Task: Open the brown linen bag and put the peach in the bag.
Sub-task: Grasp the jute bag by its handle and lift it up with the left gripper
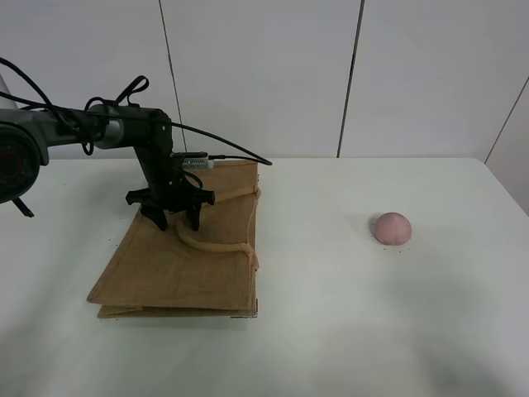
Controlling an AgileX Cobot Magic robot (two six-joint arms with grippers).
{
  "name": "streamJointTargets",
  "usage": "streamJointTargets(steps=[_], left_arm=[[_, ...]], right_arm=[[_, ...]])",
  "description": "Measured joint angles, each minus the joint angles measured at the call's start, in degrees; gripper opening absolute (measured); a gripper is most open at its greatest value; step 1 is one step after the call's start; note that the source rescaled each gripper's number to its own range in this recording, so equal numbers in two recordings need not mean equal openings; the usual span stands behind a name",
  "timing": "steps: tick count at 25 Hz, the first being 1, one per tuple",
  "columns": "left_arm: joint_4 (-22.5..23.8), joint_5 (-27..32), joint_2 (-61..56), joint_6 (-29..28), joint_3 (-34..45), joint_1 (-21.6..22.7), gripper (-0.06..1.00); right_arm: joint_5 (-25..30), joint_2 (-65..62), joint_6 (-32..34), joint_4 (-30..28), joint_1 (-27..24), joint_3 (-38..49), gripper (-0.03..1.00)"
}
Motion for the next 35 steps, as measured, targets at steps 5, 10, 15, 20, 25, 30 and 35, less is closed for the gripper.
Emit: streamJointTargets(steps=[5, 10, 15, 20, 25, 30, 35], left_arm=[[-1.01, -0.02, 0.05, 0.0, 0.0, 0.0, 0.65], [-1.16, 1.61, -0.01, 0.06, -1.36, -0.32, 0.01], [0.18, 6.94, -0.82, -0.04, -4.65, -0.32, 0.01], [0.71, 13.68, -5.94, 0.83, -11.31, -0.32, 0.0], [-0.37, 15.88, -11.15, 3.64, -19.09, -0.32, 0.0], [-0.68, 16.01, -18.25, 4.11, -19.97, -0.32, 0.0], [-1.67, 16.07, -24.96, 4.31, -19.97, -0.32, 0.0]], right_arm=[[0.0, 0.0, 0.0, 0.0, 0.0, 0.0, 1.0], [0.0, 0.0, 0.0, 0.0, 0.0, 0.0, 1.0], [0.0, 0.0, 0.0, 0.0, 0.0, 0.0, 1.0], [0.0, 0.0, 0.0, 0.0, 0.0, 0.0, 1.0], [0.0, 0.0, 0.0, 0.0, 0.0, 0.0, 1.0], [0.0, 0.0, 0.0, 0.05, 0.0, 0.0, 1.0], [0.0, 0.0, 0.0, 0.05, 0.0, 0.0, 1.0]])
